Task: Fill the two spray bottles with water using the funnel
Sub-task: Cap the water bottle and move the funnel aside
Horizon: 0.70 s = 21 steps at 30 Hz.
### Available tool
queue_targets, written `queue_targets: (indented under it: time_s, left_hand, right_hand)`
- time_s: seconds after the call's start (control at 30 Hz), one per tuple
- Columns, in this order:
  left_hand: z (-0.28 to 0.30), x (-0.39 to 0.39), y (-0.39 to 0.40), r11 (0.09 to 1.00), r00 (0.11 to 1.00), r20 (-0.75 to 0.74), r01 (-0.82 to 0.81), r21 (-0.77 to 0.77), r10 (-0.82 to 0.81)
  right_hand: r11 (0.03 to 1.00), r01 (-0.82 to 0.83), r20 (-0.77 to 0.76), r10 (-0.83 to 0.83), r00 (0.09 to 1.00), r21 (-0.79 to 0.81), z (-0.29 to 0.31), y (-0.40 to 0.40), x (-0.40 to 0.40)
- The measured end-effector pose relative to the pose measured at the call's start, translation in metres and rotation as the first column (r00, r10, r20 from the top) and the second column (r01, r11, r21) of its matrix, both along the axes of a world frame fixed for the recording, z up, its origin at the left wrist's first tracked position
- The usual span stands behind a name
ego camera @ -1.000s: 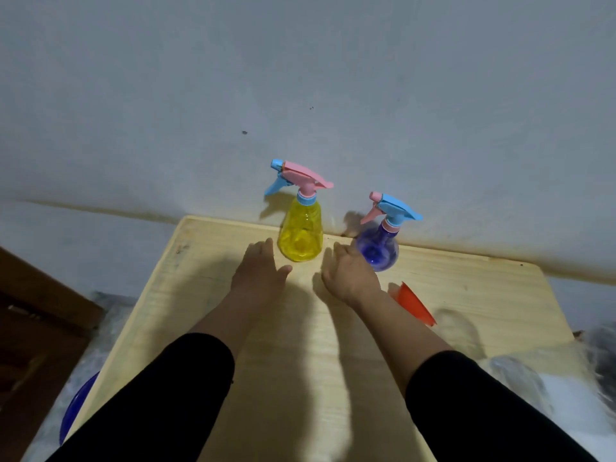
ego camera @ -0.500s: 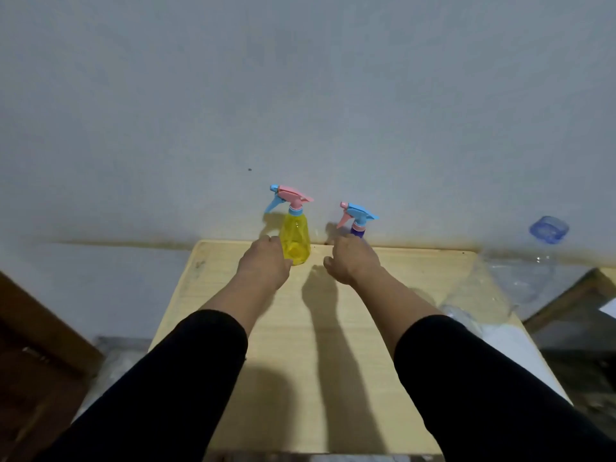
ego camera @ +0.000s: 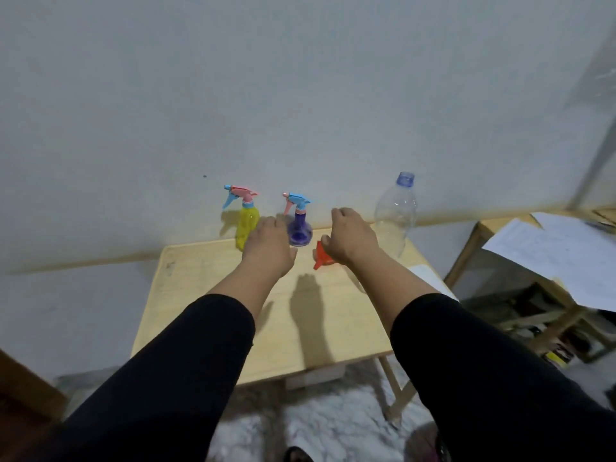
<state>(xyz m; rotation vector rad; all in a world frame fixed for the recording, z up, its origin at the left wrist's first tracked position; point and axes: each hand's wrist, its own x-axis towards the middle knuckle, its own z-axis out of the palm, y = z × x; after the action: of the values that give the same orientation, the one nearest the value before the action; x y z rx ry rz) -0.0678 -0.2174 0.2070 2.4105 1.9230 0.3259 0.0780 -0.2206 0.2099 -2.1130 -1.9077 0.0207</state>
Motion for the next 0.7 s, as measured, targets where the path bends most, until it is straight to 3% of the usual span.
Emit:
queue_targets:
  time_s: [0.43, 0.7]
  left_hand:
    - [0.007, 0.100, -0.044, 0.978, 0.982, -0.042, 0.189, 0.090, -0.186]
    - [-0.047, 0.160, -0.042, 0.985, 0.977, 0.122, 0.173, 0.003, -0.172]
  right_hand:
    - [0.987, 0.162, 0.037, -0.162, 0.986, 0.001, 0.008, -0.084, 0.095]
    - [0.978, 0.164, 0.017, -0.163, 0.986, -0.126, -0.038, -0.078, 0.164]
